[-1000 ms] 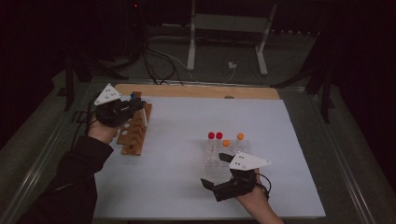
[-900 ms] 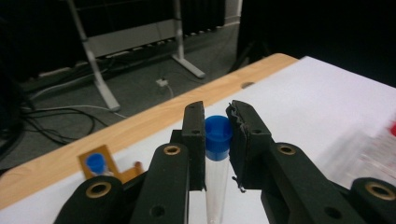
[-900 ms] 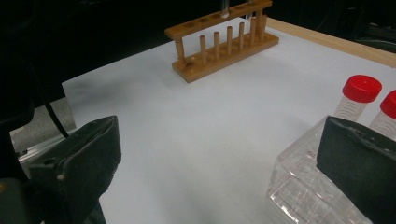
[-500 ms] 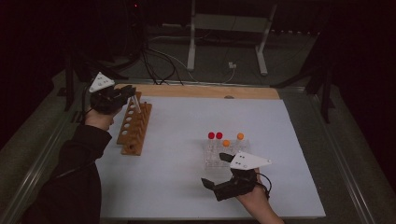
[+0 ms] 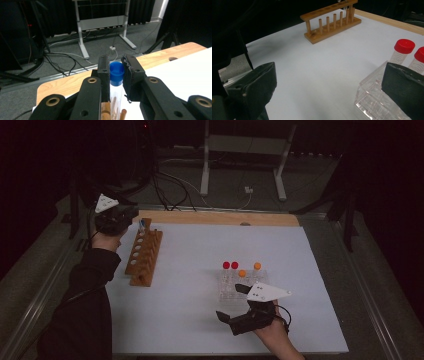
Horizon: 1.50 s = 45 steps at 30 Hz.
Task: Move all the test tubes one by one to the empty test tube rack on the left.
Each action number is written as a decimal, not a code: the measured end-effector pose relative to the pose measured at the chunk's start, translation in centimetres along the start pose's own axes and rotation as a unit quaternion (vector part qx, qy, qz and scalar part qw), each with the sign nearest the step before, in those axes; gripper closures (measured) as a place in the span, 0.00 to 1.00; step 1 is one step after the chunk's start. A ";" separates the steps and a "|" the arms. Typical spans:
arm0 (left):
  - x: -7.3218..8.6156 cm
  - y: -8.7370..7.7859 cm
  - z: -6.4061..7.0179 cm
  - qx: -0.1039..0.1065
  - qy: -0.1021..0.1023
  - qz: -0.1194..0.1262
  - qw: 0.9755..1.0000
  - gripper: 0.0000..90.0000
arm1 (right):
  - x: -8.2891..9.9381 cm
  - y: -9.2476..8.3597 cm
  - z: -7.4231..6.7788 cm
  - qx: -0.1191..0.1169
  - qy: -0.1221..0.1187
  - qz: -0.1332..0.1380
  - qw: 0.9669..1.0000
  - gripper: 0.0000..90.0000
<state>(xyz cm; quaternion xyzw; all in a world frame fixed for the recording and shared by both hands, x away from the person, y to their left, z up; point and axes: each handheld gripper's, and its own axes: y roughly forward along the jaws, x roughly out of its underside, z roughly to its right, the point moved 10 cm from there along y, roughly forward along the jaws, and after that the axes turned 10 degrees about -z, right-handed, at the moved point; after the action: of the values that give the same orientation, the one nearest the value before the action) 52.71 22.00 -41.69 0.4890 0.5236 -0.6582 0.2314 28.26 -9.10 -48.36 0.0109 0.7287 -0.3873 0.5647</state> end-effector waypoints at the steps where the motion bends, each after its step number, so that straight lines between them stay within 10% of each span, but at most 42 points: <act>1: 0.0 0.2 -0.2 -0.002 -0.002 0.001 1.000 0.87 | 0.0 0.0 0.0 0.000 0.001 0.000 1.000 0.00; 11: 1.8 1.7 -0.9 -0.012 -0.022 -0.012 1.000 0.87 | 0.1 0.0 0.2 0.000 0.002 -0.002 1.000 0.00; 39: 6.5 4.1 0.4 -0.040 0.005 -0.080 0.996 0.85 | 0.2 0.0 0.0 -0.003 0.002 -0.006 1.000 0.00; 45: 6.8 3.8 0.8 -0.029 0.009 -0.093 0.995 0.65 | 0.1 -0.2 0.2 -0.002 0.002 -0.003 1.000 0.00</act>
<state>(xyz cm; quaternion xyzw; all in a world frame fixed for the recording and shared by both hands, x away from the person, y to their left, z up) 52.68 21.37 -49.54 0.4371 0.5876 -0.6570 0.1790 28.32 -9.41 -48.38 0.0086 0.7307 -0.3878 0.5618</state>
